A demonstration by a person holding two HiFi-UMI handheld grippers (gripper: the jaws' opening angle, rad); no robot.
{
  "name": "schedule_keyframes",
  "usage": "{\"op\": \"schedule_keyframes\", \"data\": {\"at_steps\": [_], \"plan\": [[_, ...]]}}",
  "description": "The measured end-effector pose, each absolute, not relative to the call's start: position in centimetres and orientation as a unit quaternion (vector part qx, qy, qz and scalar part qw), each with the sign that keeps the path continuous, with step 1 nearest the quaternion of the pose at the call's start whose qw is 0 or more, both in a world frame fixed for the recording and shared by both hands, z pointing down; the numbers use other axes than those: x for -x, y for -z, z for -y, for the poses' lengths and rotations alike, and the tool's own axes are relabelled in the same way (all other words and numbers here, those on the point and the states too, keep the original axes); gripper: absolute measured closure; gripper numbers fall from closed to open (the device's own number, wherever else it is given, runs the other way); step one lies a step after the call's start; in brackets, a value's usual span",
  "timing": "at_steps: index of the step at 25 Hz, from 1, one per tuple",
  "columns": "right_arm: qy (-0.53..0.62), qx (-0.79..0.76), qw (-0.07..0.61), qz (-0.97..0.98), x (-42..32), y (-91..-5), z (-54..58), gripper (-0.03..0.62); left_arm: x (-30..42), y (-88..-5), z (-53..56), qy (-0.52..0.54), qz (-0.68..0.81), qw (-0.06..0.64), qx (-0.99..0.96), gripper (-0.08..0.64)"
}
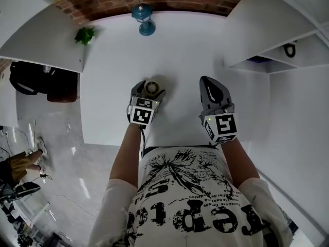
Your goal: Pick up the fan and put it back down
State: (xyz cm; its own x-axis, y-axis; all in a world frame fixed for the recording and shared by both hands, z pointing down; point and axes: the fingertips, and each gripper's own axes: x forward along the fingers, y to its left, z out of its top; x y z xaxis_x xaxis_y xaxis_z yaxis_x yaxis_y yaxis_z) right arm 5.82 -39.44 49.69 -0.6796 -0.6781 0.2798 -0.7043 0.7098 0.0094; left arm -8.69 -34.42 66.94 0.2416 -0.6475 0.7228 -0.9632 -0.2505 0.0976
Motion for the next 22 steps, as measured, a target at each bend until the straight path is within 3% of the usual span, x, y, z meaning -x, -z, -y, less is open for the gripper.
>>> {"op": "schedule_keyframes", "data": {"at_steps": [14, 22], "plan": [[-0.078, -0.395, 0.121, 0.907, -5.9, -49.1, 39.6, 0.577, 8.2, -68.4, 34.5, -0.315, 0.521, 0.295, -0.736, 0.183], [-0.070, -0.392, 0.125, 0.909, -4.3, -47.1, 35.7, 0.577, 8.7, -62.0, 33.6, -0.276, 0.515, 0.272, -0.765, 0.183]]}}
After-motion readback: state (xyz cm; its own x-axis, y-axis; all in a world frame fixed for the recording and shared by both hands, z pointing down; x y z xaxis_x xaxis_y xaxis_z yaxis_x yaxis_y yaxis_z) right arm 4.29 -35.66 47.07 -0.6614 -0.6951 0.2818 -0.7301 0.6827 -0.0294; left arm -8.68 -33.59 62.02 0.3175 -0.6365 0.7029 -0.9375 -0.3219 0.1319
